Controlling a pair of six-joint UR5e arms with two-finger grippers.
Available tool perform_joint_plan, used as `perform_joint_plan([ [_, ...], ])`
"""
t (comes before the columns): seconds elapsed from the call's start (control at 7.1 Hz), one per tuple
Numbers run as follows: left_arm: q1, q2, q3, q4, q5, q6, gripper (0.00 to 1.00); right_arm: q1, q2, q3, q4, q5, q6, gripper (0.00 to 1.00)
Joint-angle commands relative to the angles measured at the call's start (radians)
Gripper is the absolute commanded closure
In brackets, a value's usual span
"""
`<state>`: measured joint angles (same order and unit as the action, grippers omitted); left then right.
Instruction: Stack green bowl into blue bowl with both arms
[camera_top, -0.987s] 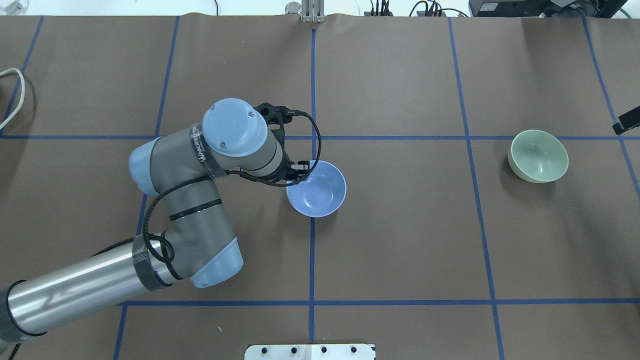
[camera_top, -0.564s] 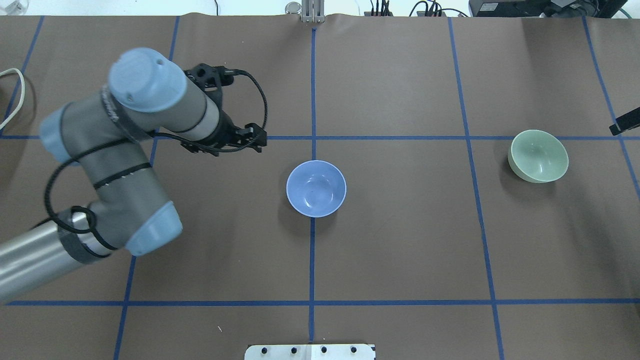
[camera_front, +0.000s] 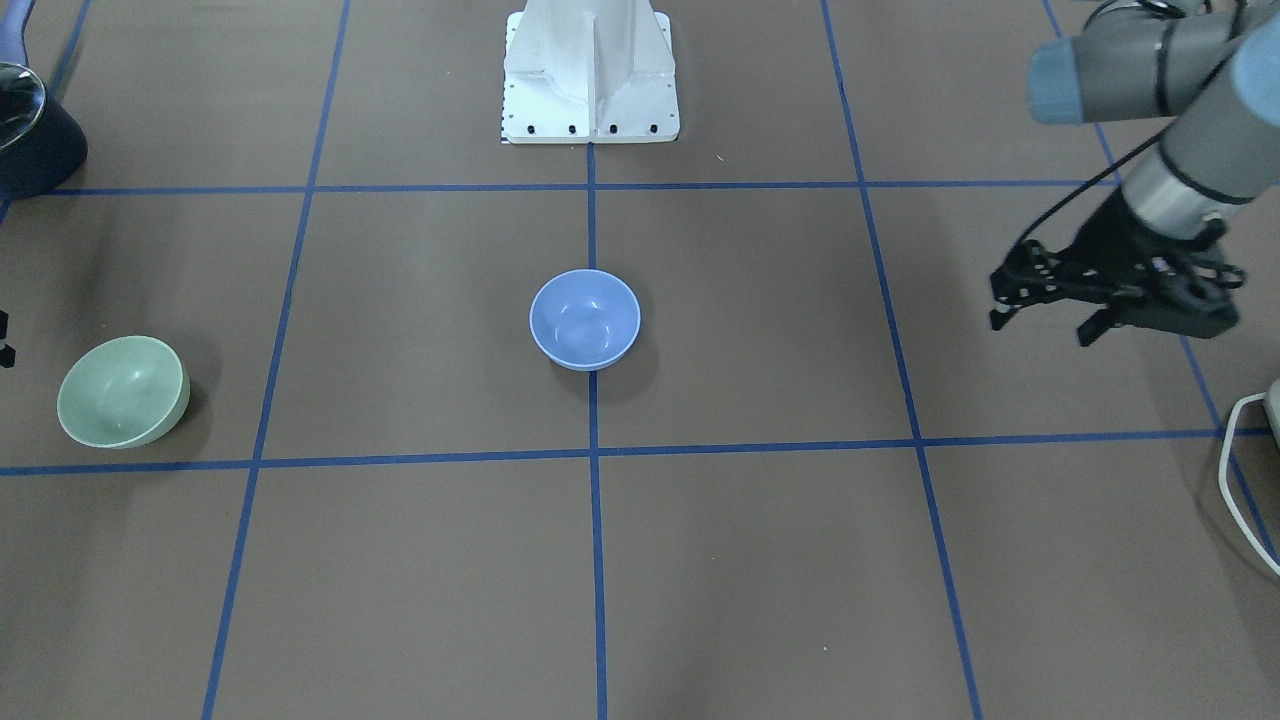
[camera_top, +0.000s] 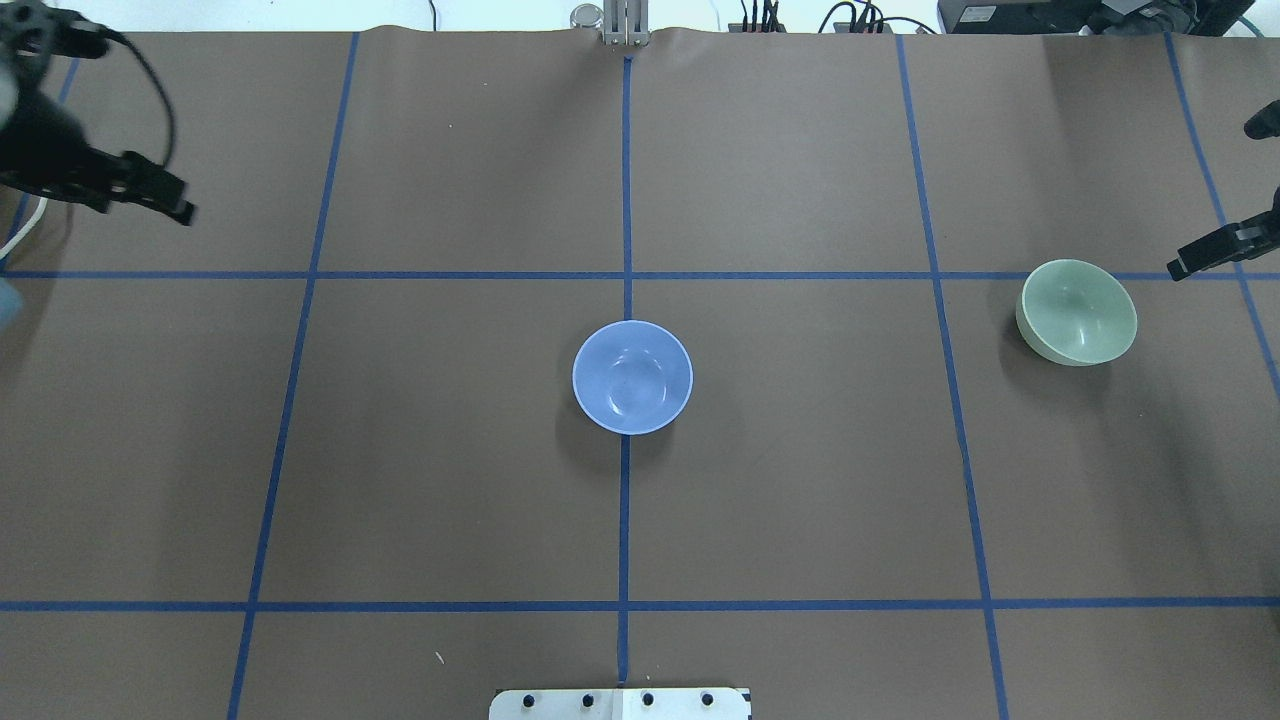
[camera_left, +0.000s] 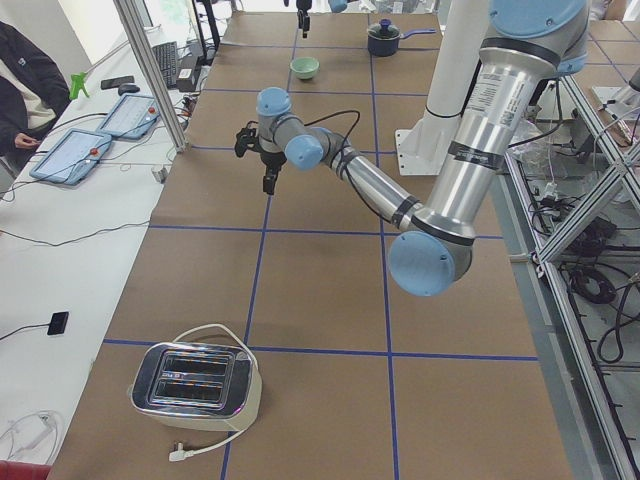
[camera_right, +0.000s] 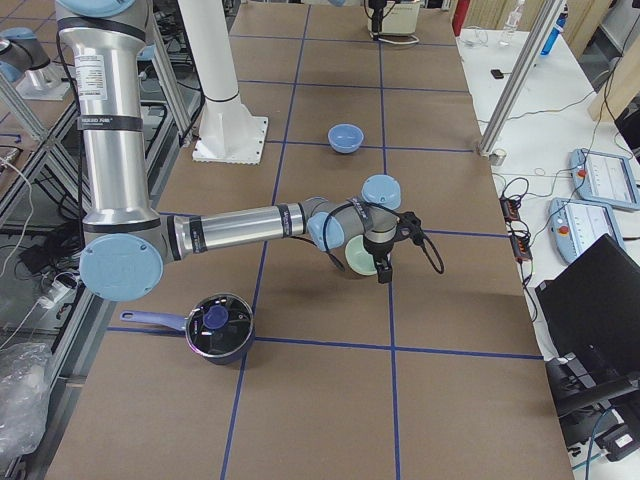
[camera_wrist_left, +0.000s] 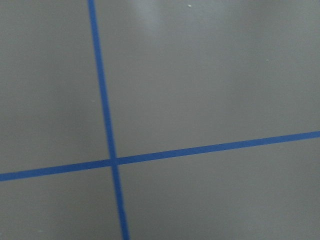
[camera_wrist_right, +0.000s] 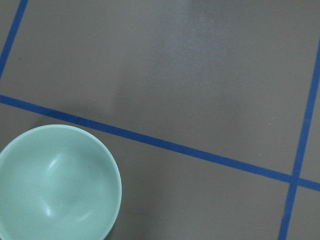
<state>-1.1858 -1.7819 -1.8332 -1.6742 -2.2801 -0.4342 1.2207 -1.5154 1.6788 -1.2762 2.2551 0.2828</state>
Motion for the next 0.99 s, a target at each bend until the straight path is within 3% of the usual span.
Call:
perform_joint_plan([
  [0.0,-0.264,0.105,0.02,0.212,-0.049,0.501,0.02,-0.056,0.043,-0.011,0.003,-0.008,0.042,0.0],
  [0.14,-0.367,0.108,0.072,0.302,-0.049,0.726,0.02,-0.079,0.059,-0.04,0.005,-0.023,0.044,0.0],
  [0.28,-0.429,0.128,0.136,0.304,-0.05,0.874,0.02,-0.087,0.085,-0.077,0.005,-0.026,0.042,0.0],
  [0.56,-0.443,0.14,0.144,0.298,-0.05,0.899,0.02,-0.101,0.087,-0.173,0.113,-0.026,0.044,0.11],
  [0.7,-0.443,0.14,0.143,0.298,-0.052,0.899,0.02,-0.107,0.087,-0.216,0.139,-0.026,0.044,0.26],
  [0.85,-0.443,0.14,0.141,0.298,-0.052,0.899,0.02,-0.109,0.087,-0.217,0.138,-0.025,0.044,0.62],
])
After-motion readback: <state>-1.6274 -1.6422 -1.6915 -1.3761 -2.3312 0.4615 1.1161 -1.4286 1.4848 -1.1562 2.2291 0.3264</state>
